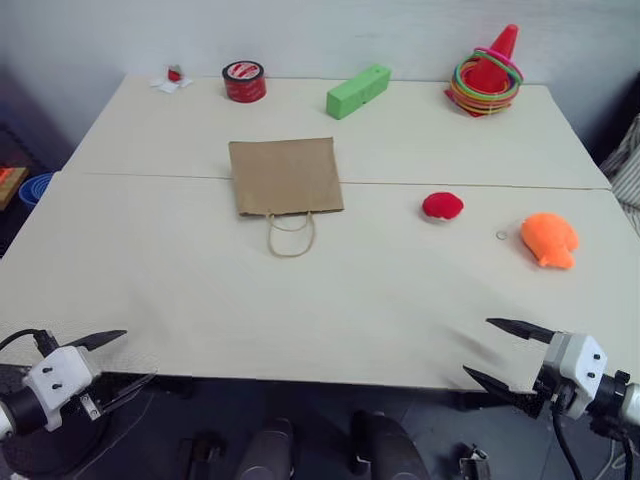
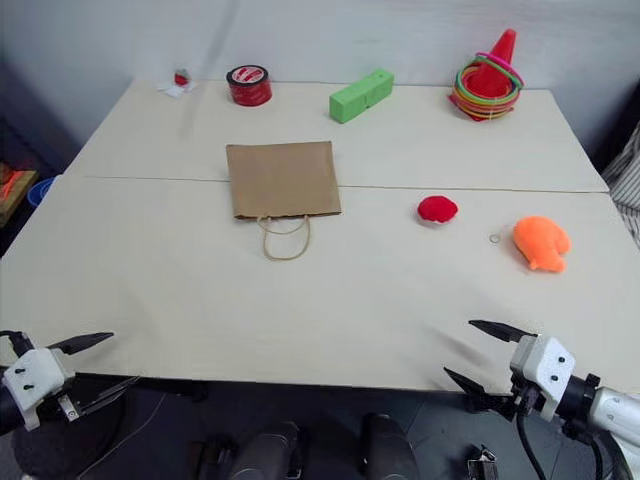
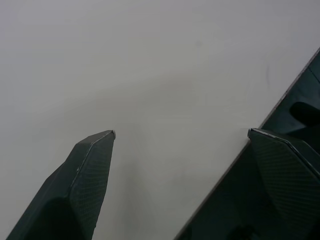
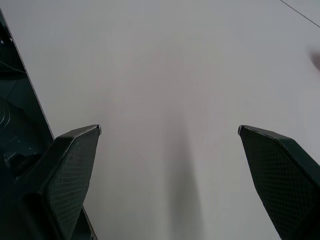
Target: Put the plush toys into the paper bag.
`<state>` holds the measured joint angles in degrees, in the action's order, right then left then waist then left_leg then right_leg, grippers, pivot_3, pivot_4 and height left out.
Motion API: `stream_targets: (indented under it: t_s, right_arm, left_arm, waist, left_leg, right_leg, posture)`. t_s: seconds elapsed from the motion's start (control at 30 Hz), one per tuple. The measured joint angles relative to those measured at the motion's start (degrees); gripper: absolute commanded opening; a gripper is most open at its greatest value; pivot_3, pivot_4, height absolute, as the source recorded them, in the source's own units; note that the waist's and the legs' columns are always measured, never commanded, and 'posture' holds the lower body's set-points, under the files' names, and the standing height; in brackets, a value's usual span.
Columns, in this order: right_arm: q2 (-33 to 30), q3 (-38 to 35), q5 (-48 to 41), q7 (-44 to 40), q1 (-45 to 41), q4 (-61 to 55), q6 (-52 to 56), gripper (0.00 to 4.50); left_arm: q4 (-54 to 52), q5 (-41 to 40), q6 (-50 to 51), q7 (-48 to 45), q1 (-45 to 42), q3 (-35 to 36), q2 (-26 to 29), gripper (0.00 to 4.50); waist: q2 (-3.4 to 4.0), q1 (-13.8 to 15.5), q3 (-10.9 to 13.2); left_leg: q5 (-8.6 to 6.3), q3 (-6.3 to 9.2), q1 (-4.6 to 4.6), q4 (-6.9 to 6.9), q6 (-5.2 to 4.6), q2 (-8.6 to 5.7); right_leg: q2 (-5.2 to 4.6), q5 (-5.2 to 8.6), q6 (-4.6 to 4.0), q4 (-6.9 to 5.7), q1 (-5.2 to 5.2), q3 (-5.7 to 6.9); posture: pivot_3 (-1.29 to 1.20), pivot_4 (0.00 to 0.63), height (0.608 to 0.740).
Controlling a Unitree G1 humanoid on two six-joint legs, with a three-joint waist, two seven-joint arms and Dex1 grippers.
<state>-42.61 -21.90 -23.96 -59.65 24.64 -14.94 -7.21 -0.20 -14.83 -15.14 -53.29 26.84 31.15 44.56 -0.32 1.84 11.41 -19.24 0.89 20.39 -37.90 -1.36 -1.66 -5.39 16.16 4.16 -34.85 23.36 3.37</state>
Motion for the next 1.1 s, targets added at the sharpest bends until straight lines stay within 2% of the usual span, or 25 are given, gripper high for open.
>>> stream_targets:
  t_s: [0.17,0.27,0.33,0.43,0.57,0.67,0.7,0.8,0.9,1.0,1.1]
  right_arm:
    - [0.36,0.0,-1.71,1.56,-0.19,-1.86,4.2,4.5]
    - [2.54,0.32,-5.61,4.31,-2.1,-6.46,7.97,4.5]
    - [4.94,1.92,-8.26,7.96,-5.68,-10.54,10.93,4.5]
    - [8.28,4.14,-9.56,13.66,-10.77,-14.06,14.02,4.5]
    - [12.33,8.03,-9.12,19.84,-17.82,-15.89,16.17,4.5]
    - [15.4,11.52,-7.26,23.03,-22.36,-15.57,16.24,4.5]
    - [15.86,12.62,-6.78,23.31,-23.21,-15.46,16.23,4.5]
    - [17.21,14.08,-4.86,24.37,-24.03,-14.24,15.88,4.5]
    - [18.54,14.55,-2.95,25.72,-23.99,-13.42,15.08,4.5]
    - [18.89,14.62,-1.63,26.53,-23.82,-13.36,14.41,4.5]
    - [18.9,14.51,-0.61,26.96,-22.08,-13.37,13.56,4.5]
  left_arm:
    - [-4.06,-3.54,5.19,0.29,0.08,0.26,-0.5,4.46]
    - [-8.5,-11.89,15.45,-0.5,-0.75,0.58,-0.09,4.46]
    - [-12.32,-16.21,22.57,0.83,-4.92,0.24,0.76,4.46]
    - [-16.24,-17.72,27.46,4.66,-14.15,-2.91,1.14,4.46]
    - [-15.15,-9.83,27.17,9.91,-31.68,-15.13,-1.24,4.46]
    - [-2.13,2.67,21.68,13.32,-48.9,-27.59,-6.7,4.46]
    - [0.19,4.46,20.64,13.98,-51.22,-29.27,-7.62,4.46]
    - [13.61,12.55,13.63,14.69,-62.38,-36.42,-11.58,3.87]
    - [27.97,18.91,5.62,15.45,-70.55,-41.56,-14.41,2.99]
    - [38.39,22.8,-0.62,16.7,-74.19,-43.67,-15.3,2.05]
    - [43.8,23.74,-4.23,16.14,-76.03,-43.83,-15.55,1.16]
  waist:
    - [-0.01,-0.3,-0.01]
    - [0.01,-0.53,0.01]
    - [0.02,-0.47,0.01]
    - [0.04,-0.12,0.0]
    - [0.05,0.11,-0.02]
    - [0.03,0.06,-0.03]
    - [-0.02,-0.02,-0.05]
    - [-0.07,-0.49,-0.06]
    - [-0.07,-0.85,-0.06]
    - [-0.08,-1.07,-0.05]
    - [-0.11,-0.7,-0.06]
  left_leg:
    - [0.0,0.0,0.0,0.0,0.0,0.01]
    - [0.0,0.01,-0.02,-0.01,0.0,0.03]
    - [0.03,0.02,-0.03,-0.06,0.02,0.04]
    - [0.07,0.03,-0.02,-0.1,0.07,0.01]
    - [0.32,-0.01,0.03,-0.1,0.51,-0.16]
    - [0.4,-0.07,0.16,-0.11,0.5,-0.31]
    - [0.4,-0.08,0.22,-0.11,0.5,-0.32]
    - [0.5,-0.22,0.4,-0.19,0.41,-0.4]
    - [0.48,-0.64,0.41,-0.17,0.32,-0.41]
    - [0.49,-0.77,0.44,-0.19,0.26,-0.38]
    - [0.53,-0.78,0.8,-0.37,0.23,-0.4]
  right_leg:
    - [0.0,0.0,0.0,-0.01,0.0,0.0]
    - [0.02,0.0,-0.01,-0.07,0.0,-0.01]
    - [0.02,-0.01,-0.01,-0.14,0.0,0.0]
    - [0.02,-0.04,0.04,-0.17,-0.01,0.0]
    - [0.04,-0.12,0.17,-0.19,0.06,-0.04]
    - [0.12,-0.2,0.32,-0.18,0.14,0.02]
    - [0.14,-0.22,0.34,-0.16,0.2,0.01]
    - [0.14,-0.28,0.46,-0.38,0.36,-0.02]
    - [0.16,-0.33,0.57,-0.42,0.53,-0.02]
    - [0.16,-0.36,0.63,-0.44,0.62,-0.09]
    - [0.1,-0.37,0.64,-0.68,0.96,-0.11]
  posture:
    - [0.0,0.15,0.74]
    - [0.0,0.15,0.74]
    - [0.0,0.15,0.74]
    - [0.0,0.15,0.74]
    - [0.0,0.15,0.74]
    - [0.0,0.15,0.74]
    - [0.0,0.15,0.74]
    - [0.0,0.15,0.74]
    - [0.0,0.15,0.74]
    - [0.0,0.15,0.74]
    - [0.0,0.15,0.74]
